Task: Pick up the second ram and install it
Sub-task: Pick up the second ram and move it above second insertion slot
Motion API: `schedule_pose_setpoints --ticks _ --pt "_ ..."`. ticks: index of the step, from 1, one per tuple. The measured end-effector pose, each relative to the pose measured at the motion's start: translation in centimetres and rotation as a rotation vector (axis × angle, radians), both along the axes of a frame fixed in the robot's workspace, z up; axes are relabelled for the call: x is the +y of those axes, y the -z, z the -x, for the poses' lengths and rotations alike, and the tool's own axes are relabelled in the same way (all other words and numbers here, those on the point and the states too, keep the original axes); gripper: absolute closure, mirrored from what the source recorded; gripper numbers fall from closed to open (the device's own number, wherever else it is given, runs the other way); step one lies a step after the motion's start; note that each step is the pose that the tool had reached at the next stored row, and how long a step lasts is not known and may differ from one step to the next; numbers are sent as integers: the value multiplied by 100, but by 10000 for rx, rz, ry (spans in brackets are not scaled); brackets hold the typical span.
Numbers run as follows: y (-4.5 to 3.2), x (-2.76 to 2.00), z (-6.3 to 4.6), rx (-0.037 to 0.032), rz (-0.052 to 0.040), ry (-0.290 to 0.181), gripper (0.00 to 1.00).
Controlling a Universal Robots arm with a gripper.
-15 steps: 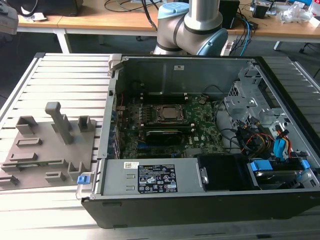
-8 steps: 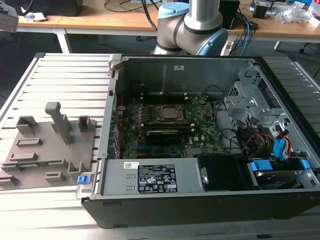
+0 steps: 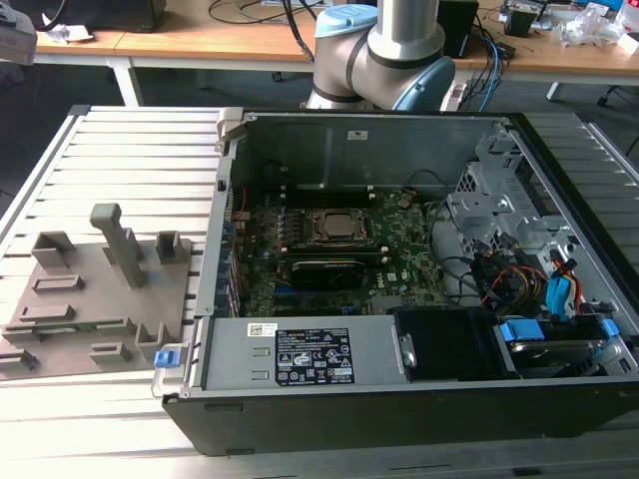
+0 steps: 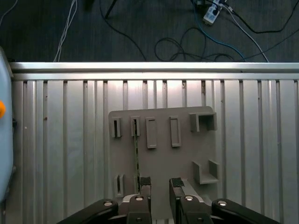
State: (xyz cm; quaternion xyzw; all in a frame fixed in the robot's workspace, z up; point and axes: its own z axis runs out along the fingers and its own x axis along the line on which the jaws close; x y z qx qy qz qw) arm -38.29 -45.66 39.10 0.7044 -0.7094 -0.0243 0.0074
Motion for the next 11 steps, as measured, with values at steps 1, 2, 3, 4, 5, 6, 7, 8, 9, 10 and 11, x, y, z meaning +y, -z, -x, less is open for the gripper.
schedule_pose_setpoints --ticks 1,2,3,4,5,6,7,8,9,10,11 --pt "0 0 0 0 0 -6 70" --pt "3 0 -1 0 -1 -6 70" --pt "12 0 0 1 0 -5 70" --pt "16 0 0 1 0 -5 70" --pt "22 0 0 0 0 -1 70" --pt "31 0 0 1 0 5 70" --pt "36 0 0 1 0 6 70" --pt "42 0 0 0 0 6 70" --pt "52 0 0 0 -1 6 70" --pt "61 0 0 1 0 5 70" --pt "71 0 0 0 0 6 70"
